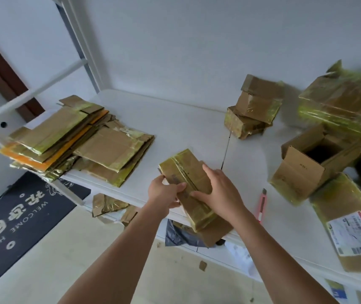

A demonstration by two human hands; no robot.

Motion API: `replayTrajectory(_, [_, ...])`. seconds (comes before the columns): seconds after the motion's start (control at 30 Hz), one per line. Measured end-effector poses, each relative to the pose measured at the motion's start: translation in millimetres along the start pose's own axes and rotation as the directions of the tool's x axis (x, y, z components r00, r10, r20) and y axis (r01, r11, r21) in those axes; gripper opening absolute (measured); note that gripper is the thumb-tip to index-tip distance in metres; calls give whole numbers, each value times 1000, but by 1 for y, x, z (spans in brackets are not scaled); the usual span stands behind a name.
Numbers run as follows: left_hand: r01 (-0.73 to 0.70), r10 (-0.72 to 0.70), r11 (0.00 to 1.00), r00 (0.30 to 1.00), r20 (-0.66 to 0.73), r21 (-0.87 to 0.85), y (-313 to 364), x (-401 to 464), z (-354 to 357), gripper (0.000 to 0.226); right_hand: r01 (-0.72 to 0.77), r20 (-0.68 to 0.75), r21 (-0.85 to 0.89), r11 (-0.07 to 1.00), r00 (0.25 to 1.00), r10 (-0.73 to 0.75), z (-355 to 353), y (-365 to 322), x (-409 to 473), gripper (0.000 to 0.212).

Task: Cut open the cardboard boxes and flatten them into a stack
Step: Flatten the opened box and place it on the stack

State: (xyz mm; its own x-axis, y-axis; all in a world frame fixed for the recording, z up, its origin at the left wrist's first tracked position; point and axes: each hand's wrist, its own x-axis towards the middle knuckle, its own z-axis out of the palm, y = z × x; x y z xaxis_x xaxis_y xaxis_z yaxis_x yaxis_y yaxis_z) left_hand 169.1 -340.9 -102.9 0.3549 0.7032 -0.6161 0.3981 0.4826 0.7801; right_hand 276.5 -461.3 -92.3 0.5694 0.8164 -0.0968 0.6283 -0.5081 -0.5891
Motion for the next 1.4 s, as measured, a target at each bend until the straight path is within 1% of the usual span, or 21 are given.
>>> replayTrajectory(0.2, [-17,17,1000,999,-45,10,5,-8,4,66,-45,39,-17,999,998,46,-5,-6,14,87])
replayTrajectory(0.3, [-11,11,1000,999,-43,-2,4,-8,4,70,-64,60,21,998,996,62,-12,-5,18,83])
replayTrajectory(0.4, [-15,14,1000,999,-49,-14,4,-9,4,72,-102,103,129,986,991,89,-21,-1,21,78])
replayTrajectory(0.47, [-15,14,1000,999,-43,-25,4,-8,4,72,-159,166,256,954,979,118,-30,3,25,67])
replayTrajectory(0.57, [-16,15,999,999,-40,-32,4,-7,4,72,-289,298,502,815,942,151,-41,14,31,45])
replayTrajectory(0.67, [-21,20,999,999,-39,-26,4,-5,4,74,-422,393,659,623,899,193,-47,29,36,22])
replayTrajectory(0.7, [-21,21,1000,999,-36,-21,4,-5,4,74,-458,415,700,549,885,210,-51,32,35,20])
replayTrajectory(0.77, [-19,18,1000,999,-33,-17,3,-3,3,74,-472,397,742,476,882,255,-52,46,35,33])
replayTrajectory(0.8, [-18,18,1000,999,-32,-16,4,-3,3,74,-456,354,728,511,889,290,-51,53,35,38])
replayTrajectory(0.83, [-18,17,1000,999,-33,-15,4,-3,3,74,-429,283,683,591,902,326,-48,59,34,41])
replayTrajectory(0.87, [-16,16,1000,999,-33,-10,5,-3,3,74,-377,180,598,707,923,340,-45,64,34,42])
replayTrajectory(0.9, [-14,14,1000,999,-31,-3,5,-3,4,75,-308,60,496,811,945,322,-41,65,33,41])
replayTrajectory(0.97, [-11,11,1000,999,-34,16,6,-2,5,75,-124,-152,257,958,974,167,-32,63,35,34])
replayTrajectory(1.0, [-9,10,1000,999,-39,24,7,-3,5,75,-50,-202,145,988,976,79,-28,60,35,30])
replayTrajectory(1.07, [-6,7,999,999,-40,37,7,-2,5,74,51,-242,-33,998,969,-57,-21,54,33,26])
replayTrajectory(1.13, [-7,9,999,999,-36,51,6,-3,5,73,73,-242,-154,985,964,-109,-20,49,27,27])
replayTrajectory(1.2, [-16,18,998,999,-40,67,7,-3,6,72,74,-182,-246,966,976,-121,-20,48,19,42])
replayTrajectory(1.23, [-19,22,997,999,-43,74,7,-3,7,71,58,-130,-223,973,988,-89,-19,49,16,51])
replayTrajectory(1.3, [-23,28,996,998,-50,83,6,-3,7,69,-11,-45,-40,999,999,9,-19,44,7,58])
replayTrajectory(1.33, [-27,32,996,998,-53,85,6,-3,7,68,-42,-28,42,998,999,43,-18,41,3,57])
replayTrajectory(1.4, [-44,48,996,998,-51,84,6,-5,7,68,-83,-52,104,991,995,88,-16,37,-7,56])
